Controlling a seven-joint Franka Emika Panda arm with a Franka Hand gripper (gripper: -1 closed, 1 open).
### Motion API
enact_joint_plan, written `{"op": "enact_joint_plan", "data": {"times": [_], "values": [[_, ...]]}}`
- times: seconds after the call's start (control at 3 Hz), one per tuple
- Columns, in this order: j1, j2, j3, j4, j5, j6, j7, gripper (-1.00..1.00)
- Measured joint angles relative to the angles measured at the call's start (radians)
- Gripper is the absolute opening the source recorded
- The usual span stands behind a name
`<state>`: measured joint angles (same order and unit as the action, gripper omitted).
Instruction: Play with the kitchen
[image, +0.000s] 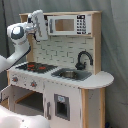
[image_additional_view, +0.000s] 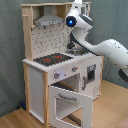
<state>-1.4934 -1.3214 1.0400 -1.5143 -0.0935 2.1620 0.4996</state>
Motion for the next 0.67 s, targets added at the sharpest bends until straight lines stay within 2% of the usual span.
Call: {"op": "enact_joint_plan", "data": {"times": [0.33, 0.67], "values": [[0.036, -0.011, -0.020, -0.084, -0.006, -0.056, -0.001, -1.00], [0.094, -0.027, -0.037, -0.179, -0.015, -0.056, -0.001, -1.00]]}}
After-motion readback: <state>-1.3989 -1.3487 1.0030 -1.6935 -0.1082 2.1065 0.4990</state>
